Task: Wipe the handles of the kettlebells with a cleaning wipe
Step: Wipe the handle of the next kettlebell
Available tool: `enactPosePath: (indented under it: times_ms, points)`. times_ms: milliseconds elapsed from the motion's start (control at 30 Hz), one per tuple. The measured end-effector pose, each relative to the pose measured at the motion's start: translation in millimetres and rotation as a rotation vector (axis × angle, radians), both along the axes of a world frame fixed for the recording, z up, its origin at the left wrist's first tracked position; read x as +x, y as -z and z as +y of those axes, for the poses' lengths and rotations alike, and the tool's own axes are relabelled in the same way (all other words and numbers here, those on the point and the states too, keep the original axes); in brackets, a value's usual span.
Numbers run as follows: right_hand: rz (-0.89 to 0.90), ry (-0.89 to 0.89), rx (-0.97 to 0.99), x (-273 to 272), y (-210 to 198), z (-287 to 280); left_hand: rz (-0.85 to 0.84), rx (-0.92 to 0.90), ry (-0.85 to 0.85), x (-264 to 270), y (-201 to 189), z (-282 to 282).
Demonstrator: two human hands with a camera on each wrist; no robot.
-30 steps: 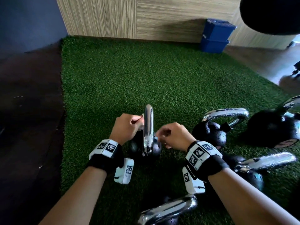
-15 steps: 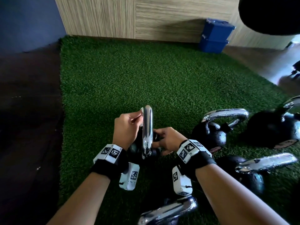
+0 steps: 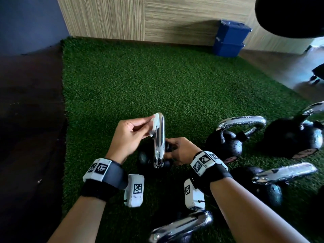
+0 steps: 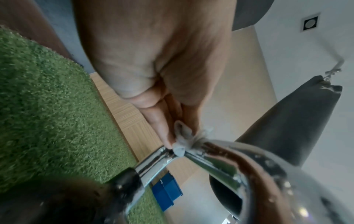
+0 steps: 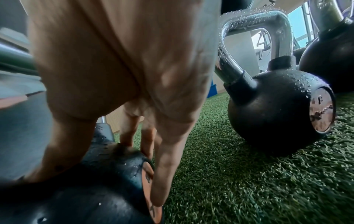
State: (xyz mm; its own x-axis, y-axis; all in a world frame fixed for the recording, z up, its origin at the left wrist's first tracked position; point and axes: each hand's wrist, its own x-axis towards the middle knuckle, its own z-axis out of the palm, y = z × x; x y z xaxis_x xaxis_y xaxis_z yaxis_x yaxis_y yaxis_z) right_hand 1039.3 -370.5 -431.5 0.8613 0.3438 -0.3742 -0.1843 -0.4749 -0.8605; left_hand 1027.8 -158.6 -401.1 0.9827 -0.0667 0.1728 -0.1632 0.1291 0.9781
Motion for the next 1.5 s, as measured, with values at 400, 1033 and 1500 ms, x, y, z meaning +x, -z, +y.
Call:
enactPosePath:
  times_ms: [400, 1033, 1500]
  points:
    - [-0.067, -0.016, -0.033, 5.8, 1.1, -1.9, -0.02, 0.286, 0.113, -15.7, -11.7, 25.0]
    - [-0.104, -0.075, -0.139, 5.9, -11.2, -3.3, -0.071, 0.113, -0.035, -99.7, 30.1, 6.3]
    - [-0.519, -0.079, -0.452, -19.6, -114.1, 2.5, 0.211, -0.069, -0.018, -88.1, 3.2, 31.2]
